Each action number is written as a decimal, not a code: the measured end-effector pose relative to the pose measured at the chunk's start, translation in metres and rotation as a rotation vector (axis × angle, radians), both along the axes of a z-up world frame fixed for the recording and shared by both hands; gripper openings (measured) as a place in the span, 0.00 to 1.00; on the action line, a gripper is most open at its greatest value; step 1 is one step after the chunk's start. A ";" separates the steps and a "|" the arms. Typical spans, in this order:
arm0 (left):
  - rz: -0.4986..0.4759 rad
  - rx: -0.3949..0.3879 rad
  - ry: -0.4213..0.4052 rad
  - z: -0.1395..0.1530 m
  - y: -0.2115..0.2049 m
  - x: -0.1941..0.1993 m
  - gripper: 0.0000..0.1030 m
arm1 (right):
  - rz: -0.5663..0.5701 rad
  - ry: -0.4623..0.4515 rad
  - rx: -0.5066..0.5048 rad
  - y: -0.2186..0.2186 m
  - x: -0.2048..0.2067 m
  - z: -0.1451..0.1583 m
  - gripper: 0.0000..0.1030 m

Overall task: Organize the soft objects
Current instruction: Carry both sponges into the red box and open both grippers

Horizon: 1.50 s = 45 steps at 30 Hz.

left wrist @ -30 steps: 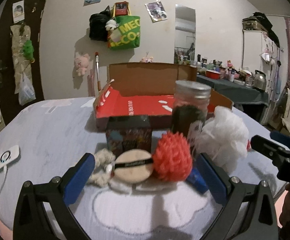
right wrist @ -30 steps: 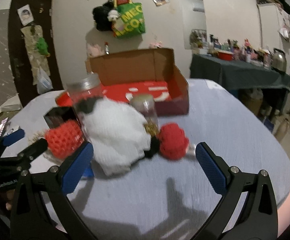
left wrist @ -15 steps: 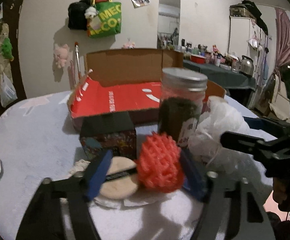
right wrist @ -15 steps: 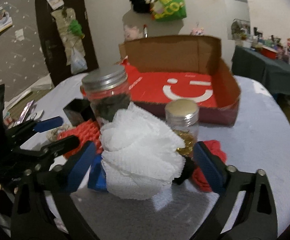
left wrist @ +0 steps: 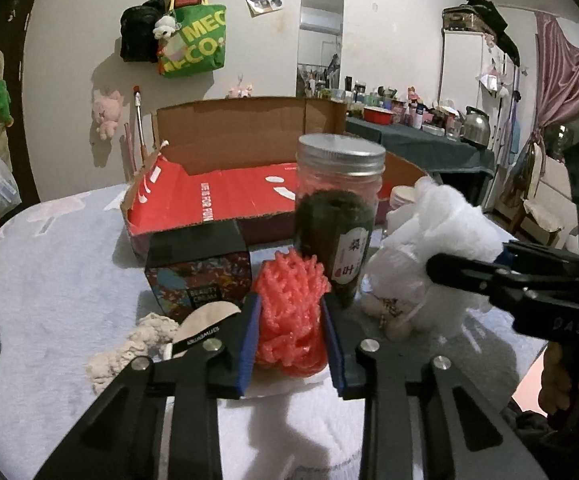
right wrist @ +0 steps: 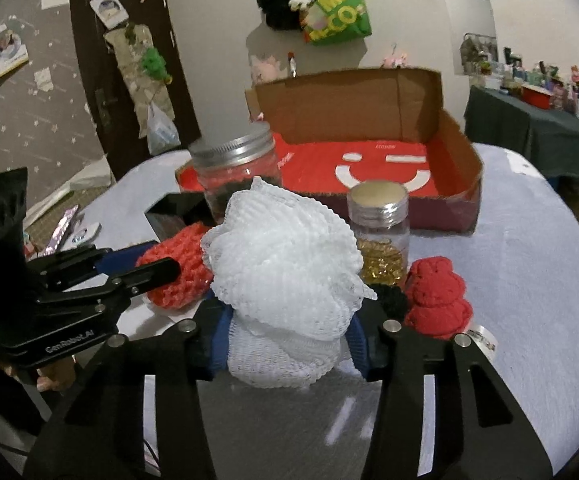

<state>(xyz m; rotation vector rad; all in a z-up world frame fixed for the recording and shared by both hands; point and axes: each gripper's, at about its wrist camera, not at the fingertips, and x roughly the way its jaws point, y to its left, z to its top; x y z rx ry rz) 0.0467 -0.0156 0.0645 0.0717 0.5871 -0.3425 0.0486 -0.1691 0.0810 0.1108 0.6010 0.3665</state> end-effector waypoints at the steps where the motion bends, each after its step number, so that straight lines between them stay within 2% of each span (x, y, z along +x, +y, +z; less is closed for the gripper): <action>1: 0.001 0.001 -0.008 0.001 0.000 -0.001 0.30 | -0.002 -0.004 0.002 -0.001 -0.002 0.003 0.44; 7: 0.005 -0.014 -0.050 0.016 0.009 -0.012 0.29 | -0.035 -0.044 -0.024 -0.004 -0.017 0.017 0.44; 15: 0.029 0.020 -0.167 0.047 0.021 -0.017 0.29 | -0.052 -0.112 -0.012 -0.015 -0.018 0.050 0.44; 20: 0.027 0.049 -0.197 0.064 0.025 -0.002 0.29 | -0.053 -0.153 -0.031 -0.020 -0.007 0.072 0.44; 23: 0.008 0.036 -0.178 0.077 0.030 0.015 0.29 | -0.048 -0.161 -0.034 -0.025 0.007 0.088 0.44; 31: -0.030 0.053 -0.155 0.105 0.031 0.064 0.29 | -0.050 -0.116 -0.039 -0.039 0.068 0.120 0.44; 36: -0.063 0.081 -0.120 0.115 0.023 0.116 0.29 | -0.045 -0.047 -0.055 -0.041 0.127 0.128 0.44; 39: -0.085 0.105 -0.068 0.112 0.015 0.155 0.29 | -0.045 0.012 -0.087 -0.037 0.173 0.125 0.44; 45: -0.128 0.145 -0.001 0.095 -0.010 0.222 0.29 | -0.052 0.126 -0.164 -0.020 0.255 0.099 0.45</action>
